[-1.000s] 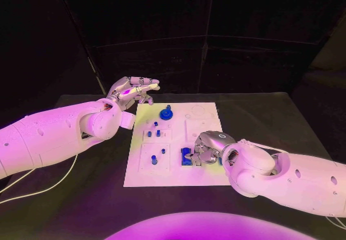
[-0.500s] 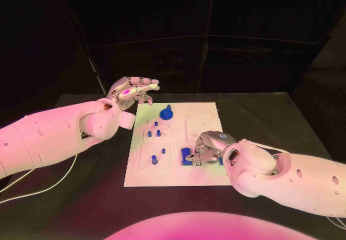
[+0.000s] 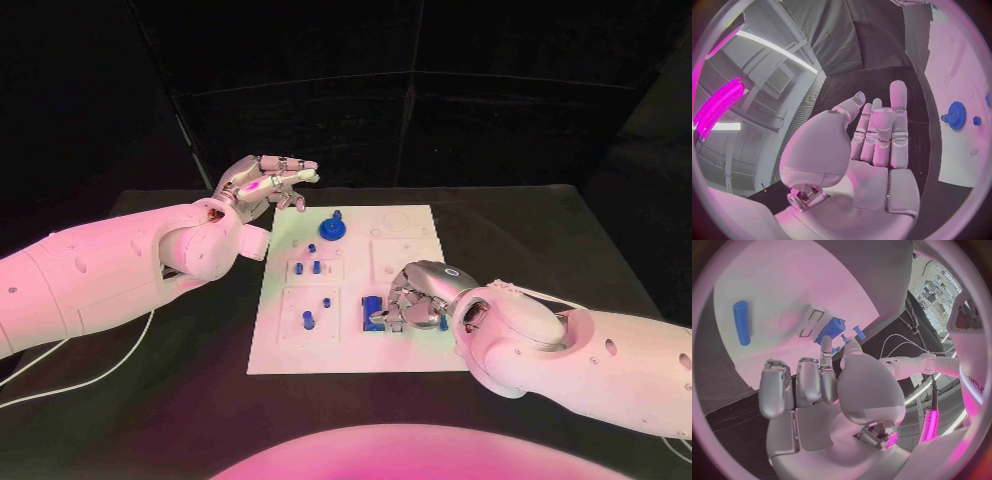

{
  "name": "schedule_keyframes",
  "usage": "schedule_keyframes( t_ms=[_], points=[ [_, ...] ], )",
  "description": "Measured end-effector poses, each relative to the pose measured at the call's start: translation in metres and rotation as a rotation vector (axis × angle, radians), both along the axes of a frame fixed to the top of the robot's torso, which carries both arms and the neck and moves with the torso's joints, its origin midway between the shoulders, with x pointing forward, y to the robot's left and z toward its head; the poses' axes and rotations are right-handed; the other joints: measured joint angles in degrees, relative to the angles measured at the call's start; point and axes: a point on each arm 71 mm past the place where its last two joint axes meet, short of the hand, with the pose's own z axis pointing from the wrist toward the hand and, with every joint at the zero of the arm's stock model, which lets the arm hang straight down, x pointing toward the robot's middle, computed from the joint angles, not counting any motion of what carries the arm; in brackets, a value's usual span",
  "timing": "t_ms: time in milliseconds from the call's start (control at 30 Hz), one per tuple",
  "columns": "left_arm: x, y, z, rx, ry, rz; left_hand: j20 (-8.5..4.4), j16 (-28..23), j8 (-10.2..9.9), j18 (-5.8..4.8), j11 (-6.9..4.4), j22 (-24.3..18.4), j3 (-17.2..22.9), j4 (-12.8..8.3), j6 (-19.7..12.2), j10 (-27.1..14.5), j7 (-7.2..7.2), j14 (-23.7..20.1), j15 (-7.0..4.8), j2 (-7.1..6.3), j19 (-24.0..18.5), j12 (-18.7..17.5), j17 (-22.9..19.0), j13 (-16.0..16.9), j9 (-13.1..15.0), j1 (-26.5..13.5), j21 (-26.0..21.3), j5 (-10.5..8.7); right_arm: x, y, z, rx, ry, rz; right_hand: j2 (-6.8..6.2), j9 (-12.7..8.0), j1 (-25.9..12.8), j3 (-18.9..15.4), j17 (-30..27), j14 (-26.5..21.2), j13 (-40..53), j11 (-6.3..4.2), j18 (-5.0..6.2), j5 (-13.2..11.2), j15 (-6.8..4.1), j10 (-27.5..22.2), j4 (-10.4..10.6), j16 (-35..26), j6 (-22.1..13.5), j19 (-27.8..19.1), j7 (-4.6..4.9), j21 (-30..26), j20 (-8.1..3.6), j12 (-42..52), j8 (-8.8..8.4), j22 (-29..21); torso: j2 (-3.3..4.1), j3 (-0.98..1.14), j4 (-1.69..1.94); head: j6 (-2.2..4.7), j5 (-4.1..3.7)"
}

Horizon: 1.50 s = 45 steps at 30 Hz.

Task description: Assemble the parts on the task board

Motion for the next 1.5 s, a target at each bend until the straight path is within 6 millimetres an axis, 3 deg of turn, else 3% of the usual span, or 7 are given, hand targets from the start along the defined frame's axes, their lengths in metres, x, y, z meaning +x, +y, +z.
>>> schedule_keyframes(
  t_ms=[200,467,1333,1433,1500],
  points=[
    [0.0,0.0,-0.001,0.001,0.002,-0.001,0.0,0.0,0.0,0.0,0.0,-0.1,0.0,0.0,0.0,0.0,0.0,0.0,0.0,0.0,0.0,0.2,0.0,0.0,0.0,0.0,0.0,0.0,0.002,-0.001,-0.002,0.003,0.01,0.008,0.58,0.0,1.8,-0.2,0.0,0.0,0.0,0.0,0.0,-0.1,0.0,0.0,-0.2,0.0,0.0,0.0,0.0,0.0,0.0,0.0,-0.32,0.0,0.02,-0.06,0.07,0.0,-0.05],
    [-0.001,0.0,-0.001,0.001,0.002,-0.002,0.0,0.0,0.0,0.0,0.0,-0.1,0.0,0.0,0.0,0.0,0.0,0.0,0.0,0.0,0.0,0.2,0.0,0.0,0.0,0.0,0.0,0.0,0.004,0.001,-0.005,-0.007,0.024,0.016,0.79,0.0,5.4,0.0,0.0,0.0,0.0,0.0,0.0,-0.8,0.0,0.0,-1.9,0.0,0.0,0.0,0.0,0.0,0.0,0.0,-0.32,0.0,0.03,-0.09,0.15,-0.16,0.07],
    [-0.001,-0.001,-0.001,0.002,0.003,-0.003,0.0,0.0,0.0,0.0,0.0,-0.1,0.0,0.0,0.0,0.0,0.0,0.0,0.0,0.0,0.0,0.2,0.0,0.0,0.0,0.0,0.0,0.0,0.008,-0.001,-0.007,-0.024,0.014,-0.009,1.77,0.1,6.8,-0.1,0.1,0.0,0.0,0.0,0.0,-1.0,0.0,0.0,-2.5,0.0,0.2,0.0,-0.21,0.0,0.0,-0.1,-0.7,0.0,0.02,-0.03,0.05,-0.09,0.15],
    [-0.001,0.0,-0.001,0.002,0.003,-0.003,0.0,0.0,0.0,0.0,0.0,-0.1,0.0,0.0,0.0,0.0,0.0,0.0,0.0,0.0,0.0,0.2,0.0,0.0,0.0,0.0,0.0,0.0,0.006,-0.005,-0.005,-0.014,0.01,-0.012,1.76,-0.5,6.8,-0.8,0.1,0.0,0.0,0.59,0.0,-0.3,0.0,0.3,-2.2,-0.2,-2.1,0.0,0.81,-0.3,0.0,-0.4,-2.69,0.0,0.02,-0.01,0.05,-0.09,0.16],
    [-0.001,0.0,-0.001,0.002,0.003,-0.002,0.0,0.0,0.0,0.0,0.0,-0.1,0.0,0.0,0.0,0.0,0.0,0.0,0.0,0.0,0.0,0.2,0.0,0.0,0.0,0.0,0.0,0.0,0.004,-0.009,-0.003,-0.002,0.006,-0.018,1.76,-1.4,6.8,-1.2,0.1,0.0,0.0,1.6,0.0,0.0,0.9,0.1,-2.3,-0.2,-4.4,-0.1,1.89,-0.3,0.17,-0.4,-4.87,0.0,0.02,-0.01,0.04,-0.09,0.21]
  ],
)
